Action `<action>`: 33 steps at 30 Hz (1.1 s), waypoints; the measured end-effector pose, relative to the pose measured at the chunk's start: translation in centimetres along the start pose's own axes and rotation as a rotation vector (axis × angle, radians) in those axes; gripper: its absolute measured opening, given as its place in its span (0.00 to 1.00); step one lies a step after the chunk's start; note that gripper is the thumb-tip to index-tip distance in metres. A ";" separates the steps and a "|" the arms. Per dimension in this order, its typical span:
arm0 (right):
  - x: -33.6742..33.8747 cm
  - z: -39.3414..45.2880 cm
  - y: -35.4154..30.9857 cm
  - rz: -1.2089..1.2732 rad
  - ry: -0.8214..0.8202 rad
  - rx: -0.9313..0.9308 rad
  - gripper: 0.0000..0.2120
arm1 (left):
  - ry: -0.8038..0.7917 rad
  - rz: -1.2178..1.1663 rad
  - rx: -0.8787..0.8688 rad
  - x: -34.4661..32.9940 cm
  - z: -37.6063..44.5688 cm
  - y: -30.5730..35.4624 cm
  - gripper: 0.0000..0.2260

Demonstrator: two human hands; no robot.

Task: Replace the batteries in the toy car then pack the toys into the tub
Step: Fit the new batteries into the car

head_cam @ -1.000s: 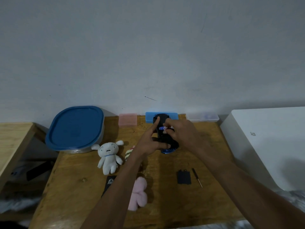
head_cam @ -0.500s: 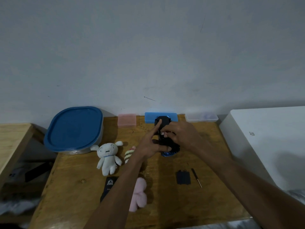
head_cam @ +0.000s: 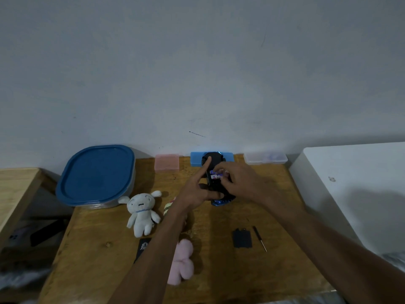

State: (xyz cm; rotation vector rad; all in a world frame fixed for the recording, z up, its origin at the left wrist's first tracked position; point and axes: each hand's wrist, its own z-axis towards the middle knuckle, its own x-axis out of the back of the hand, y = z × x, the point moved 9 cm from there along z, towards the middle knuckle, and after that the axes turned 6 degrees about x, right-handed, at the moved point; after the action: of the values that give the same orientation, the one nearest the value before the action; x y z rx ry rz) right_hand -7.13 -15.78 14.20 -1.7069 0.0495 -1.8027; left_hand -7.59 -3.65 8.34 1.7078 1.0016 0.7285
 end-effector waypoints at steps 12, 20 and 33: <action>1.2 -1.0 2.6 0.450 0.366 -0.320 0.09 | 0.053 0.078 -0.037 0.5 0.3 0.6 0.50; 1.0 -2.0 2.3 0.608 0.547 -0.459 0.10 | 0.058 0.084 -0.064 0.5 0.6 0.6 0.50; -0.1 -3.5 2.4 0.393 0.625 -0.554 0.08 | 0.110 0.119 -0.106 1.1 0.5 0.7 0.50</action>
State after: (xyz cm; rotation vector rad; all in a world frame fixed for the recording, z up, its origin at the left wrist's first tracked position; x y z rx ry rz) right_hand -9.36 -18.98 12.47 -1.2532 1.1530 -2.0388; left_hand -6.41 -3.00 8.86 1.6604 0.9248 0.9452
